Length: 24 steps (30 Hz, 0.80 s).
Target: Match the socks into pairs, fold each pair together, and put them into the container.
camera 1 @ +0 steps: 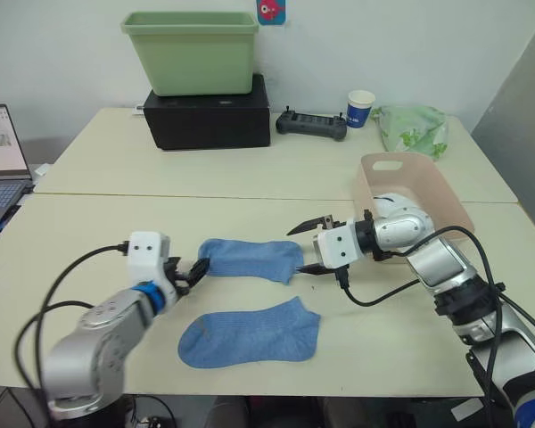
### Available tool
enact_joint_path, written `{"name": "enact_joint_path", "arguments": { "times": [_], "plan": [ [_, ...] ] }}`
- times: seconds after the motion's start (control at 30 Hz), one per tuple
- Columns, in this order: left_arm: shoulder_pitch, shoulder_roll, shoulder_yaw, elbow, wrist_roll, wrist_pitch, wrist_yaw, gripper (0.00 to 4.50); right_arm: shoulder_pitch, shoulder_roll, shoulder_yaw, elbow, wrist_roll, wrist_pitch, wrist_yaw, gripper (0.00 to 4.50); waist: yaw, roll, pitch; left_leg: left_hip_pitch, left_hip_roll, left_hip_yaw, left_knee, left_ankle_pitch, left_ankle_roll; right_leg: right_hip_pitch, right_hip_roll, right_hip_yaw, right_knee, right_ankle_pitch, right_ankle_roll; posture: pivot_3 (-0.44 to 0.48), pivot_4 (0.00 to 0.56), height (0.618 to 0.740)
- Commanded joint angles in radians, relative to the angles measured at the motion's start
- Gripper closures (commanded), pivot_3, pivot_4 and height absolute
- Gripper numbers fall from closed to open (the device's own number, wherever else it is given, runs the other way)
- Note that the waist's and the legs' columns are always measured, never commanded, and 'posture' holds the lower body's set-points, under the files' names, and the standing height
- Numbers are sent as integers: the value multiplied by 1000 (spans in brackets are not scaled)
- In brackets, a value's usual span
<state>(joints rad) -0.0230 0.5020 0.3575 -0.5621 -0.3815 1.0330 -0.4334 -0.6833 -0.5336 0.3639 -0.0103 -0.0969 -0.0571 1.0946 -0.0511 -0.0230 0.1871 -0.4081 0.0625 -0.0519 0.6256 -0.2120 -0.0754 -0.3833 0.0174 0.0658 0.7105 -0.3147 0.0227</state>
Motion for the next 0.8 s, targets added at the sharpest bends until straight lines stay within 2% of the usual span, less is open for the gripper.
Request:
{"name": "enact_joint_path", "arguments": {
  "times": [0.03, 0.1, 0.17, 0.33, 0.53, 0.73, 0.8],
  "plan": [
    [25, 134, -4, 70, 4, -227, -202, 51, 24, 26, -39, -148, -2, 157, -77, 902, 2, 0, 0, 0, 0, 0, 0, 0, 0, 0, 0, 0, 0, -1, -1, 0, 150, 730],
    [25, 218, -21, 126, -13, -387, -375, 51, 61, 64, -37, -251, 7, 321, -122, 902, 4, 0, 0, 0, -1, 2, 0, 0, 0, 0, -1, 1, -1, -2, -1, 0, 150, 730],
    [26, 320, -94, 219, 70, -636, -527, 51, 86, 113, -22, -358, 19, 501, -160, 902, 10, 0, 0, -1, -1, 2, -1, 0, 0, -1, -1, 0, -3, -3, -2, 0, 150, 730],
    [-95, 401, -240, 509, 200, -994, -671, 51, 141, 134, 27, -502, 32, 693, -177, 902, 21, 1, 0, -2, 0, 4, -4, 0, 0, -4, -1, 2, -5, -2, -3, 0, 150, 730],
    [-296, 381, -365, 828, 332, -1265, -688, 51, 166, 60, 42, -506, 25, 667, -173, 902, 21, 1, 0, -9, 0, 4, -1, 0, 1, -7, 0, 1, -7, -4, 2, 0, 150, 730],
    [-450, 326, -470, 1109, 451, -1491, -652, 51, 227, -53, 73, -454, -32, 474, -182, 902, 22, 1, 0, -9, 0, 3, -1, 0, 1, -6, 0, 0, -9, -4, 2, 0, 150, 730],
    [-473, 309, -489, 1151, 469, -1543, -642, 331, 247, -61, 90, -402, -65, 394, -212, 902, 20, 1, 0, -8, 0, 3, -2, 0, 1, -5, 0, 0, -9, -4, 2, 0, 150, 730]
  ]
}}
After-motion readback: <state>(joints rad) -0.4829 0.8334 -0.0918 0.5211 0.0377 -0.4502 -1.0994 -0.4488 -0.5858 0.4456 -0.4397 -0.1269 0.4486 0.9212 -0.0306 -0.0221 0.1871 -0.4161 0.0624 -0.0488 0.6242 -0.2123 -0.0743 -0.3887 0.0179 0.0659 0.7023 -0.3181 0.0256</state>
